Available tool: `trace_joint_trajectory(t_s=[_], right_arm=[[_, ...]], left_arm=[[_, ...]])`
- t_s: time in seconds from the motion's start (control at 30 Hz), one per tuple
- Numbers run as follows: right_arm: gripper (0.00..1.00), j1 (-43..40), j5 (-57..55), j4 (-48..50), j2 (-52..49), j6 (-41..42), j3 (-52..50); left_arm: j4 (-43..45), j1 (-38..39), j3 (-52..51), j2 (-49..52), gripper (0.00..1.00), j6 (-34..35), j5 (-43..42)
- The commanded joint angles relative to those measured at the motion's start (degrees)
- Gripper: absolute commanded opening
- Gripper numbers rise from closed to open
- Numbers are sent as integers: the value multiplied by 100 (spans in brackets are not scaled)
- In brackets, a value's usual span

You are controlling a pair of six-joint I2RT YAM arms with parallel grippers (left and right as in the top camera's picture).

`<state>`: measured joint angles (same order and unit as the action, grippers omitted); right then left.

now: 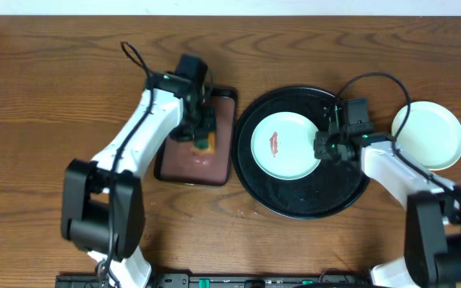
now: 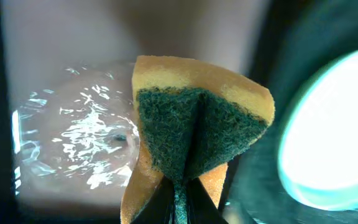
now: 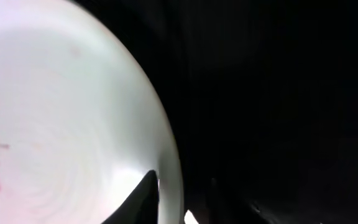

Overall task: Clean dirty plates on tray and stack at the side
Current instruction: 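Scrub the white plate's red stain with the sponge, right gripper holding plate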

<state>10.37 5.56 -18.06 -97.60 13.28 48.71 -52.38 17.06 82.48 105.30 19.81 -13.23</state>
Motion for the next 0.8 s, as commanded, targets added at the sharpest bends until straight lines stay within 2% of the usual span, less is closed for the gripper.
trace_joint_trajectory(t_s=[0.0, 0.13, 0.43, 0.63, 0.77], right_arm=[[15, 55, 227, 111, -365, -48, 70], [2, 55, 223, 214, -348, 0, 76], [1, 55, 221, 46, -343, 37, 76], [1, 55, 223, 9, -343, 37, 76], [1, 57, 223, -76, -343, 37, 76]], left_arm=[[136, 107, 229, -278, 7, 131, -627], [483, 389, 229, -251, 8, 389, -826], [1703, 1309, 229, -129, 8, 1237, -822], [2216, 1659, 229, 483, 7, 1812, -920], [2544, 1705, 229, 999, 7, 2129, -1340]])
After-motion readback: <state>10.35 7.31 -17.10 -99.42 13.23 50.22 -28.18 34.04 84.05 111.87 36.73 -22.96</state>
